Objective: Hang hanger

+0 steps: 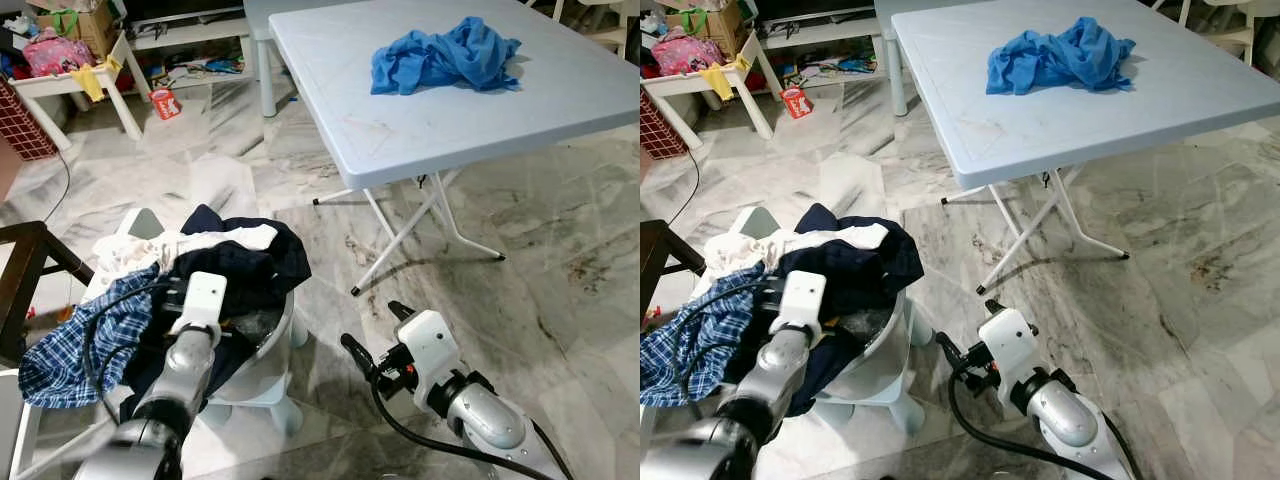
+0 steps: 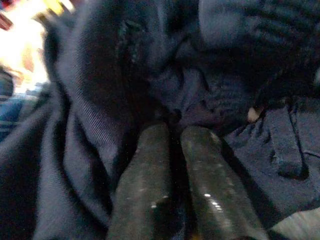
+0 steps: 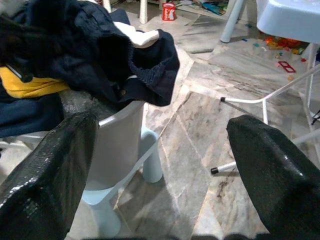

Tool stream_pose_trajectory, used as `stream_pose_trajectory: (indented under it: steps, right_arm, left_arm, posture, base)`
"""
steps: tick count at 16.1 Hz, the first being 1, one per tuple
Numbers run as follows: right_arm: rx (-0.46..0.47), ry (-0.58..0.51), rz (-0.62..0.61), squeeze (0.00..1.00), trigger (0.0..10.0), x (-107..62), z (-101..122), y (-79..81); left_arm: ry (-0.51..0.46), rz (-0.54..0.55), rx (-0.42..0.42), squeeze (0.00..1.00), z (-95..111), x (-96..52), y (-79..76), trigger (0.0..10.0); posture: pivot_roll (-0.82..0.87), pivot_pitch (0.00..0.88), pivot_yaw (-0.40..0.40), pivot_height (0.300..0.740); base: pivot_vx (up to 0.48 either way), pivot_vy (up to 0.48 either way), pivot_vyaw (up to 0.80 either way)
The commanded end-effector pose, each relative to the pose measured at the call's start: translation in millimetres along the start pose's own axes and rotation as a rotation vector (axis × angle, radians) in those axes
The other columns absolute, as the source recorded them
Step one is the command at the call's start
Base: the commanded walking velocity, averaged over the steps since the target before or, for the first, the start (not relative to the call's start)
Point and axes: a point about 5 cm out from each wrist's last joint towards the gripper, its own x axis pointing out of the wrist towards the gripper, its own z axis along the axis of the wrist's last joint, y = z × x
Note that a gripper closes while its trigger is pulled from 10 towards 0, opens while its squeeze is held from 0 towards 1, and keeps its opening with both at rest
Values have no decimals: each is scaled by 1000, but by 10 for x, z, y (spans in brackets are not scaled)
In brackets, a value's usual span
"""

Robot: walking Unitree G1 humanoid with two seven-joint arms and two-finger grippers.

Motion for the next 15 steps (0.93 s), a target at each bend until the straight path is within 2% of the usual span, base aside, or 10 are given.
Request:
stream_pose_trajectory:
  steps: [1, 2, 5, 6, 7, 8, 15]
  right_arm:
    - [-5, -6, -4, 0, 10000, 14, 4, 1]
    - [-6, -11, -8, 0, 10000, 26, 7, -5]
    - [-8, -18, -4, 0, 10000, 58, 14, -2]
    - [-14, -24, 5, 0, 10000, 84, 22, -1]
    - [-17, -27, 9, 0, 10000, 98, 26, -3]
    - [-21, -33, 16, 0, 10000, 129, 37, -3]
    - [-13, -43, 8, 0, 10000, 159, 22, 26]
  left_arm:
    - [-94, 82, 20, 0, 73, -13, 180, 0]
    - [-167, 139, 14, 0, 122, -67, 273, 0]
    - [-273, 192, -9, 0, 258, -141, 408, 0]
    - [-343, 213, -21, 0, 404, -165, 476, 0]
    - [-370, 221, -27, 0, 476, -173, 494, 0]
    - [-425, 225, -43, 0, 660, -184, 507, 0]
    - [-532, 212, -104, 0, 1095, -302, 479, 0]
  posture:
    - [-208, 110, 74, 740]
    - [-199, 104, 72, 740]
    - [-178, 97, 61, 740]
    - [-170, 94, 57, 740]
    - [-165, 93, 55, 740]
    - [-154, 91, 50, 740]
    - [-152, 80, 69, 740]
  base:
    - [0, 0, 0]
    - [0, 0, 0]
    - [0, 0, 0]
    - [0, 0, 0]
    - [0, 0, 0]
    - [0, 0, 0]
    - [0, 0, 0]
